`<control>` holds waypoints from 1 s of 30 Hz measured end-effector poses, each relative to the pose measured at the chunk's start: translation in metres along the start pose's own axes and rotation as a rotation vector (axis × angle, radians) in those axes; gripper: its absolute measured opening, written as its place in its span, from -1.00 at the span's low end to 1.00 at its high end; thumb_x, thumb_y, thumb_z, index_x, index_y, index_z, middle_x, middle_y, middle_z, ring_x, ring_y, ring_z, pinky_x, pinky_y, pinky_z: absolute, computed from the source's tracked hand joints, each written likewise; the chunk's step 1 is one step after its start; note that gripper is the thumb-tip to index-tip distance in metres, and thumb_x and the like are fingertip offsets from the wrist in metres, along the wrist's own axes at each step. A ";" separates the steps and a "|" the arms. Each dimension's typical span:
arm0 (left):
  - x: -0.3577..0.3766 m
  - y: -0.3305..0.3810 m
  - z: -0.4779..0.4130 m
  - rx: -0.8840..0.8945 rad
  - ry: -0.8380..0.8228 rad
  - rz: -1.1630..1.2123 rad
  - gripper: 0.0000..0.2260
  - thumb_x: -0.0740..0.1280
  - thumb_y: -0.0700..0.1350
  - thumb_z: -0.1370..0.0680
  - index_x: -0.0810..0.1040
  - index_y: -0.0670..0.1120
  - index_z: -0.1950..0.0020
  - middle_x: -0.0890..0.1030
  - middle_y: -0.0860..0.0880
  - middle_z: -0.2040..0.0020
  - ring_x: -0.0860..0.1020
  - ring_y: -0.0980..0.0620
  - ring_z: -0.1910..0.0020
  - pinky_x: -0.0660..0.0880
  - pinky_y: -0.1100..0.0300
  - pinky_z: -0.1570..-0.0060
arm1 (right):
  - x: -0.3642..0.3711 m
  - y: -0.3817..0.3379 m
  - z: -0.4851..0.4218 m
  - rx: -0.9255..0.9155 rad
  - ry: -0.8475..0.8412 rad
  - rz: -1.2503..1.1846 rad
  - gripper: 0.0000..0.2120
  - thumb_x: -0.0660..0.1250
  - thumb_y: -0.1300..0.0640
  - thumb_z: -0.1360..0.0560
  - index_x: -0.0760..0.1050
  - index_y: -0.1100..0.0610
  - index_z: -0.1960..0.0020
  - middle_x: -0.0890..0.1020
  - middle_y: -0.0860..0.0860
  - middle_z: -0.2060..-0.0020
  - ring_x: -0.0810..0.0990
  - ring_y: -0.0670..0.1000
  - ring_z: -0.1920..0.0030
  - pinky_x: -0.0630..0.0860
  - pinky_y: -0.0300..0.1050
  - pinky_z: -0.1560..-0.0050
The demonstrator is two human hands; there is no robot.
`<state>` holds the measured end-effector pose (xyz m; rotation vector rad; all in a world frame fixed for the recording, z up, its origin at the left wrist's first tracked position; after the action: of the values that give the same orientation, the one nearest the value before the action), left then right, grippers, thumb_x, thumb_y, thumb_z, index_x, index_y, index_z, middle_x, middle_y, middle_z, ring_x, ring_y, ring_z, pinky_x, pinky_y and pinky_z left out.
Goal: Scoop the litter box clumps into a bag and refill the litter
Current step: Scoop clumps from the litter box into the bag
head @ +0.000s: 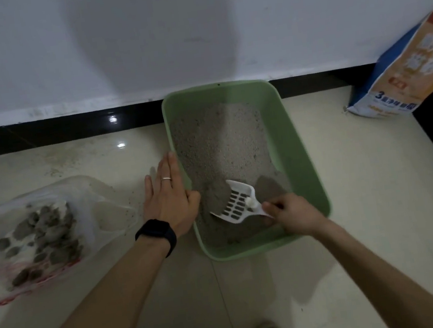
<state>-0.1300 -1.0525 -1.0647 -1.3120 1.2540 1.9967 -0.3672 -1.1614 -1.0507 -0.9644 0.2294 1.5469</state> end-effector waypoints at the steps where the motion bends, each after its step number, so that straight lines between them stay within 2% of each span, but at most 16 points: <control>1: -0.001 0.000 -0.001 -0.002 0.000 -0.009 -0.24 0.12 0.03 -0.55 -0.32 -0.12 -0.55 -0.06 -0.14 -0.59 0.00 -0.09 -0.55 -0.11 -0.08 -0.51 | 0.011 -0.008 -0.006 0.001 0.029 -0.035 -0.64 0.22 -0.01 -0.62 0.60 0.07 0.28 0.51 -0.17 0.56 0.47 -0.24 0.48 0.32 -0.32 0.43; 6: -0.003 0.002 -0.001 0.016 -0.023 -0.068 -0.21 0.07 0.06 -0.55 -0.50 -0.10 -0.46 -0.16 -0.14 -0.59 -0.11 -0.08 -0.56 -0.19 -0.06 -0.51 | 0.044 -0.052 -0.050 0.035 0.160 -0.305 -0.63 0.15 0.02 -0.65 0.48 0.08 0.29 0.55 -0.07 0.41 0.50 -0.08 0.40 0.37 -0.24 0.41; 10: -0.003 0.003 -0.001 0.019 -0.045 -0.177 -0.23 -0.07 0.12 -0.50 -0.62 -0.10 -0.38 -0.35 -0.13 -0.55 -0.28 -0.08 -0.54 -0.33 -0.05 -0.46 | 0.056 -0.093 -0.082 0.053 0.259 -0.619 -0.67 0.16 0.15 -0.63 0.42 0.11 0.30 0.52 0.03 0.40 0.44 0.00 0.38 0.39 -0.19 0.35; 13: -0.005 0.003 -0.002 0.019 -0.057 -0.198 -0.26 -0.09 0.11 -0.50 -0.58 -0.11 -0.40 -0.39 -0.13 -0.53 -0.33 -0.11 -0.53 -0.38 -0.06 -0.44 | 0.057 -0.103 -0.096 0.109 0.289 -0.840 -0.66 0.17 0.12 -0.62 0.48 0.12 0.31 0.55 0.05 0.41 0.47 0.02 0.39 0.40 -0.13 0.32; 19: -0.010 0.003 -0.002 0.035 -0.039 -0.240 -0.29 -0.12 0.10 -0.51 -0.52 -0.15 -0.43 -0.40 -0.13 -0.51 -0.35 -0.10 -0.52 -0.40 -0.07 -0.44 | 0.067 -0.089 -0.091 0.103 0.231 -1.157 -0.76 0.16 0.19 -0.63 0.55 0.21 0.12 0.52 0.06 0.35 0.43 -0.04 0.41 0.35 -0.25 0.53; 23: -0.012 0.005 0.000 0.038 -0.025 -0.243 -0.29 -0.12 0.10 -0.51 -0.49 -0.17 -0.44 -0.37 -0.13 -0.52 -0.43 -0.06 -0.46 -0.44 -0.06 -0.41 | 0.050 -0.069 -0.071 0.022 0.346 -1.174 -0.72 0.16 0.19 -0.64 0.55 0.14 0.19 0.50 0.04 0.37 0.42 -0.05 0.43 0.31 -0.22 0.53; 27: -0.014 0.005 0.000 0.036 -0.025 -0.245 -0.29 -0.09 0.10 -0.53 -0.44 -0.17 -0.47 -0.33 -0.13 -0.54 -0.34 -0.06 -0.52 -0.42 -0.06 -0.43 | 0.029 -0.049 -0.047 -0.010 0.454 -0.882 -0.62 0.19 0.02 -0.61 0.49 0.08 0.35 0.46 -0.03 0.51 0.38 0.00 0.48 0.31 -0.14 0.42; 30: -0.014 0.006 0.000 0.038 -0.020 -0.239 -0.28 -0.06 0.10 -0.53 -0.43 -0.17 -0.48 -0.31 -0.13 -0.55 -0.29 -0.06 -0.54 -0.40 -0.05 -0.43 | 0.020 -0.045 -0.037 -0.041 0.471 -0.725 -0.60 0.19 -0.03 -0.60 0.49 0.09 0.36 0.45 -0.03 0.56 0.40 0.00 0.49 0.33 -0.13 0.37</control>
<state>-0.1280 -1.0543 -1.0494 -1.3509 1.0657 1.8065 -0.3089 -1.1591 -1.0706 -1.2614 0.1506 0.6564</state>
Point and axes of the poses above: each hand's wrist, its own z-axis away from the middle knuckle, its own x-axis out of the palm, y = z × x, the point moved 8 cm from there along -z, towards the middle knuckle
